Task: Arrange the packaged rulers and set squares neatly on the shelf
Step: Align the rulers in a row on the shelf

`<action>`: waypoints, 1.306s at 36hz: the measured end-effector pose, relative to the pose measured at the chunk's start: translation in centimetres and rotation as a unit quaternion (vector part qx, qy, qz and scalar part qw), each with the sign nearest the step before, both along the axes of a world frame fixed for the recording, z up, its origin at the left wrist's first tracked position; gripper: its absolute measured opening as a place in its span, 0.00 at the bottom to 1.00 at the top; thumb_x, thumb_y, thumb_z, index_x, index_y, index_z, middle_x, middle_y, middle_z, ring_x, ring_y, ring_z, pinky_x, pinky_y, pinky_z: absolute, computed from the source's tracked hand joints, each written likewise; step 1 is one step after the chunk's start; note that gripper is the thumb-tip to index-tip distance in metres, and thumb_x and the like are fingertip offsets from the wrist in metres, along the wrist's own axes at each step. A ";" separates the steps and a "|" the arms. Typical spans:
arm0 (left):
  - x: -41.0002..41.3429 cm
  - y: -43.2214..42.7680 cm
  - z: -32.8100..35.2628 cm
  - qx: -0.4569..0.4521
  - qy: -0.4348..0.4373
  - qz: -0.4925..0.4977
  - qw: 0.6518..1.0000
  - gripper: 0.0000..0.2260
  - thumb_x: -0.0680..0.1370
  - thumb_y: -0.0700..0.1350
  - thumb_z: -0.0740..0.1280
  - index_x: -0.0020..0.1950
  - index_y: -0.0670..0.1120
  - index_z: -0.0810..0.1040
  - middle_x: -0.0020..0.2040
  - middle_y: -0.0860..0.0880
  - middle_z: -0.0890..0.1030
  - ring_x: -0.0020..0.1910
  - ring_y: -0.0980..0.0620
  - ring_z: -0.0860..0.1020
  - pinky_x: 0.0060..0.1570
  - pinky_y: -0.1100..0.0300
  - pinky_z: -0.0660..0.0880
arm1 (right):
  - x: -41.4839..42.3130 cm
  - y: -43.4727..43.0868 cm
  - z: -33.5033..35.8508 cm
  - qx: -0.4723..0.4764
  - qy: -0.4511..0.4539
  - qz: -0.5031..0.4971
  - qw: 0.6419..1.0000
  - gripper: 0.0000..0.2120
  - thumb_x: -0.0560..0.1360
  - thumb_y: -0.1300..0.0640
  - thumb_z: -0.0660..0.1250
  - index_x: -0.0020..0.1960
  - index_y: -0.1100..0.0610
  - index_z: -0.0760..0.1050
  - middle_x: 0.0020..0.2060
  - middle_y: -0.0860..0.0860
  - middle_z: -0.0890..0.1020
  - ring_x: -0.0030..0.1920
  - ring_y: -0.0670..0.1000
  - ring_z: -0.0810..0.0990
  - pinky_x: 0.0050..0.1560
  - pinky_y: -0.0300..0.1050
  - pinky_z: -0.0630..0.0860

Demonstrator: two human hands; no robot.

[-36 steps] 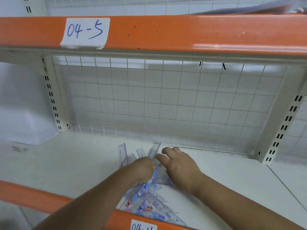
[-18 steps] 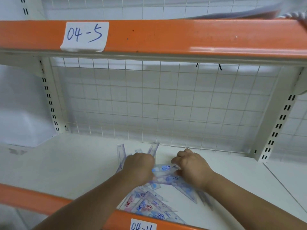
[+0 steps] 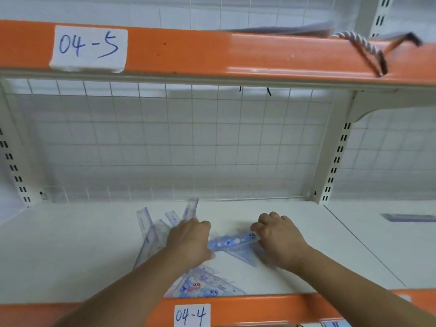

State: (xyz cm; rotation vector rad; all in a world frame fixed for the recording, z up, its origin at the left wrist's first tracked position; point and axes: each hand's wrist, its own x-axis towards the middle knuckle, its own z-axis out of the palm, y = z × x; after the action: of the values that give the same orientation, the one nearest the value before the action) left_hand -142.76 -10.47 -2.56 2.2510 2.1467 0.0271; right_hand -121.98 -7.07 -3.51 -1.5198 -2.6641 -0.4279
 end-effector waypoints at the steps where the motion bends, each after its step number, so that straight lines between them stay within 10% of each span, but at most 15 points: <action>1: 0.3 0.1 0.0 -0.006 -0.004 -0.007 1.000 0.24 0.73 0.57 0.71 0.65 0.49 0.71 0.63 0.48 0.74 0.63 0.47 0.73 0.53 0.54 0.72 | 0.7 -0.4 0.0 0.000 0.000 -0.018 1.000 0.16 0.76 0.53 0.60 0.64 0.53 0.71 0.58 0.51 0.73 0.59 0.55 0.70 0.53 0.46 0.65; 47: 49.3 -3.1 1.6 -0.032 -0.019 -0.227 0.973 0.16 0.82 0.53 0.55 0.65 0.47 0.72 0.64 0.45 0.73 0.64 0.43 0.70 0.61 0.53 0.69 | 49.8 -13.2 0.9 0.012 0.003 -0.286 0.958 0.17 0.78 0.58 0.60 0.66 0.53 0.68 0.59 0.51 0.72 0.59 0.54 0.69 0.53 0.45 0.66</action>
State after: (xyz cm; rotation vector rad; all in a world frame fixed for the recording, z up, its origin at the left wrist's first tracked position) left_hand -93.41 -13.54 -0.93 2.6140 1.5425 -0.0104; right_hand -72.14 -20.29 -2.63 -2.2624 -2.1555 -0.4670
